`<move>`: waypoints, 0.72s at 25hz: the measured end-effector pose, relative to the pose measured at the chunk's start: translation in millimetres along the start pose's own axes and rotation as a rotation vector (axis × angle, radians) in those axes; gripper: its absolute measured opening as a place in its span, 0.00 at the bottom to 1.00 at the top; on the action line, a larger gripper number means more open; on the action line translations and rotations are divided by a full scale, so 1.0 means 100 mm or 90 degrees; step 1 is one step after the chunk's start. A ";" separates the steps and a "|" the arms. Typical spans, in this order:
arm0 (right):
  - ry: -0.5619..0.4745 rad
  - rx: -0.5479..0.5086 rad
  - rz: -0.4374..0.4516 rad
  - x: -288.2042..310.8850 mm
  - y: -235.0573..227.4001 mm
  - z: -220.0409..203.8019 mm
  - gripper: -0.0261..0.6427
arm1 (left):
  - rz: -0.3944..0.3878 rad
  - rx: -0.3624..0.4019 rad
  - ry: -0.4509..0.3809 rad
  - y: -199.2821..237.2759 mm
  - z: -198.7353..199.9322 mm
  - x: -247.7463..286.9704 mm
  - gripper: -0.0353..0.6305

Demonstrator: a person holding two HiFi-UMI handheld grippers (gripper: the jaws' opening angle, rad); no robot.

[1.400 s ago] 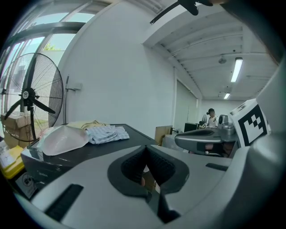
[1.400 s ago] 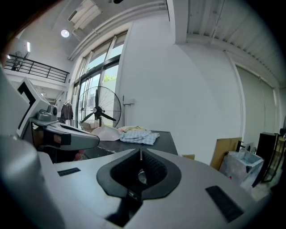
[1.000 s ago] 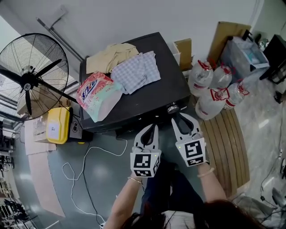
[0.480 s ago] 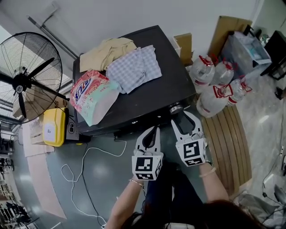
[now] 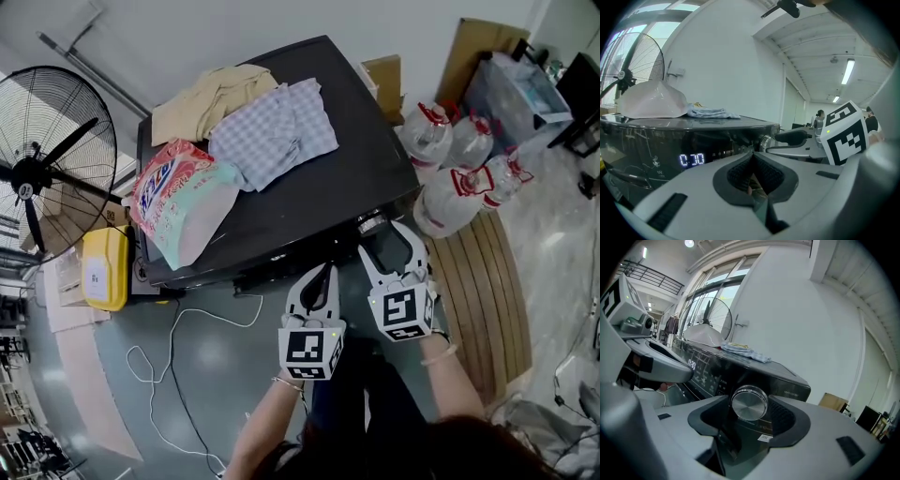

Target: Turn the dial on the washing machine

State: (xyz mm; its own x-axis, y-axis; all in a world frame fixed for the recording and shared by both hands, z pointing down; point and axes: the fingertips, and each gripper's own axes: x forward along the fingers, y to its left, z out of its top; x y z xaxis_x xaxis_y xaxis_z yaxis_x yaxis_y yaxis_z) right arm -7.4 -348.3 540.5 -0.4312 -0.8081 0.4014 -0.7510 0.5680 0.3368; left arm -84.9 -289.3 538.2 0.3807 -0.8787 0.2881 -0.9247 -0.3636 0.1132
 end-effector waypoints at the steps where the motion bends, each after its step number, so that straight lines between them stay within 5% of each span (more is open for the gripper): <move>1: 0.001 -0.003 -0.002 0.03 -0.01 -0.01 0.45 | 0.001 -0.001 -0.001 0.01 -0.02 0.02 0.08; 11: -0.003 -0.013 -0.013 0.16 -0.02 -0.11 0.47 | 0.023 -0.023 -0.006 0.10 -0.18 0.08 0.08; 18: -0.024 0.111 0.002 0.16 -0.01 -0.13 0.47 | 0.031 -0.034 -0.009 0.09 -0.23 0.08 0.08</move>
State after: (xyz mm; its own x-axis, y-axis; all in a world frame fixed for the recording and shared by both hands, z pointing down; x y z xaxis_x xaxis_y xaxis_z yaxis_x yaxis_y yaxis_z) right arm -6.8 -360.3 557.9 -0.4494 -0.8140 0.3680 -0.8239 0.5369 0.1815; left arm -90.5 -292.1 563.5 0.3353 -0.8994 0.2803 -0.9408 -0.3041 0.1497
